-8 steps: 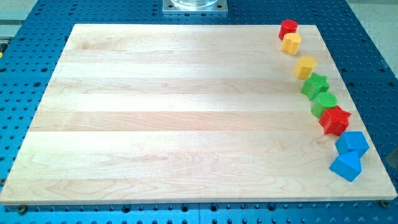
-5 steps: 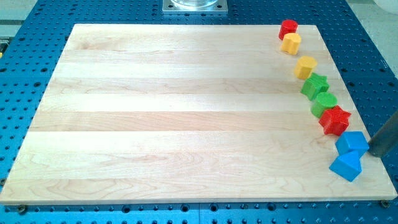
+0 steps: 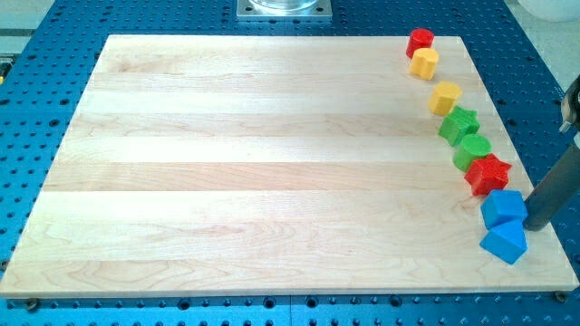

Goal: Adjust the blue cube red star vertically above the blue triangle

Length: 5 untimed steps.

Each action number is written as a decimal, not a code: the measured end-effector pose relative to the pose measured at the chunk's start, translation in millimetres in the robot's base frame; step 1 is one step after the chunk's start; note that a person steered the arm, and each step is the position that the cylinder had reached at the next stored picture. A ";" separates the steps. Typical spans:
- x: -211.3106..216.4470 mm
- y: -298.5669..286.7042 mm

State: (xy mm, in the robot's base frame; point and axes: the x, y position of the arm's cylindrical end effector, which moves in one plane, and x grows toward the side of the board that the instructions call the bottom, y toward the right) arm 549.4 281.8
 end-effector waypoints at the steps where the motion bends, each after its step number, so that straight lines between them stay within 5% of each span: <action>1: -8.7 -6.6; 5: -51.7 0.9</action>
State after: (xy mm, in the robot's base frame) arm 497.7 282.7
